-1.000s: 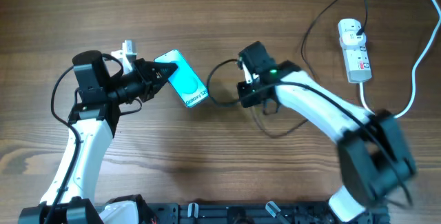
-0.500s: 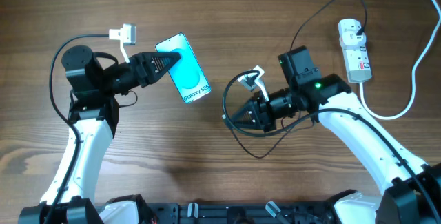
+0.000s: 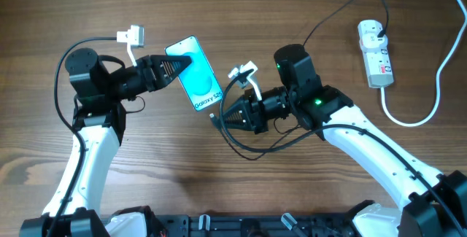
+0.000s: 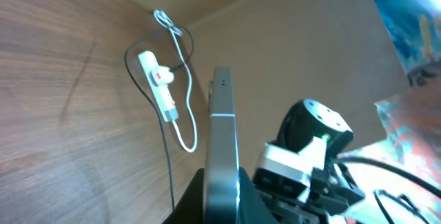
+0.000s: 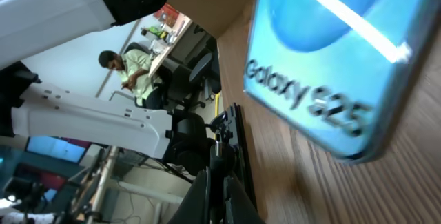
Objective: Plug charger to phone and switch on socket
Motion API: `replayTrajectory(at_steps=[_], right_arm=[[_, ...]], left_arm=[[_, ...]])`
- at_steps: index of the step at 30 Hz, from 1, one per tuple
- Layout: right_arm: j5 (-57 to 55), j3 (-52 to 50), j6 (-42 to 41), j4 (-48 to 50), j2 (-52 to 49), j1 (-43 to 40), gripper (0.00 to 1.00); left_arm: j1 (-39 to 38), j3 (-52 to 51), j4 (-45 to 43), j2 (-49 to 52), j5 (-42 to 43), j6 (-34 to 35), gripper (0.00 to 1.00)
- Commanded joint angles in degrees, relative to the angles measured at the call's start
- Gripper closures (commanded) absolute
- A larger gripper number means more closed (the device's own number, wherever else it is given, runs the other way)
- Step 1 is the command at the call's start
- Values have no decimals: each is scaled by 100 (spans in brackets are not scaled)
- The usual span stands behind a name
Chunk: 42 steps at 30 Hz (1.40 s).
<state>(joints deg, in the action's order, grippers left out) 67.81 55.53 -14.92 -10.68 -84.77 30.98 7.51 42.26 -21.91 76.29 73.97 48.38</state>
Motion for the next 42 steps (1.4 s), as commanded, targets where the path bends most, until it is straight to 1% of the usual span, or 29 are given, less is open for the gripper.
replayTrajectory(at_steps=[1,5,7,8,9,12,13,15,16,17,19,20,22,26,28,29,34,37,42], right_arm=[[-33,9,-157,37,-42,9,96],[-50,4,-175,59,-42,9,96],[-48,0,-225,-33,-42,9,96],[-50,0,-192,-225,-42,7,96],[-52,0,7,-533,-42,-17,96],[-26,0,520,-1478,-35,-212,96],[-24,0,1174,-2352,-7,-431,96],[136,0,2028,-3145,-9,-691,96],[446,0,2441,-3390,-9,-857,95],[894,-7,2715,-3375,-9,-1008,96],[1556,-17,2647,-2857,-11,-1060,96],[1593,-17,2524,-2699,-13,-1047,95],[1593,-17,2022,-2190,-13,-1027,95],[1587,-17,1069,-1224,-13,-1021,95],[1460,-15,758,-953,-13,-955,96],[1211,-17,525,-837,-13,-870,95],[1150,-17,525,-844,-13,-778,96],[892,-15,376,-839,-13,-780,96],[885,-17,192,-721,-13,-780,96]], left_arm=[[-15,72,-44,-15,588,50,96],[-15,72,-44,-15,592,103,96],[-15,72,-129,-17,590,365,96],[-15,72,-192,-17,568,544,96],[-26,72,-260,-15,505,774,96],[-284,72,-258,-15,164,785,96],[-592,72,-260,-15,-321,785,96],[-870,72,-284,-15,-704,785,96],[-975,72,-286,-15,-767,782,96],[-1003,72,-304,-15,-765,785,96],[-1003,72,-444,-15,-765,942,96],[-1003,72,-527,-15,-763,992,96],[-1003,72,-717,-15,-763,1106,96],[-1003,72,-730,-15,-763,1106,96],[-1003,72,-730,-15,-763,1106,96],[-1003,72,-730,-15,-763,1106,96],[-1001,72,-730,-15,-761,1104,96],[-1003,72,-730,-15,-717,1104,96],[-1003,72,-730,-15,-675,1104,96]])
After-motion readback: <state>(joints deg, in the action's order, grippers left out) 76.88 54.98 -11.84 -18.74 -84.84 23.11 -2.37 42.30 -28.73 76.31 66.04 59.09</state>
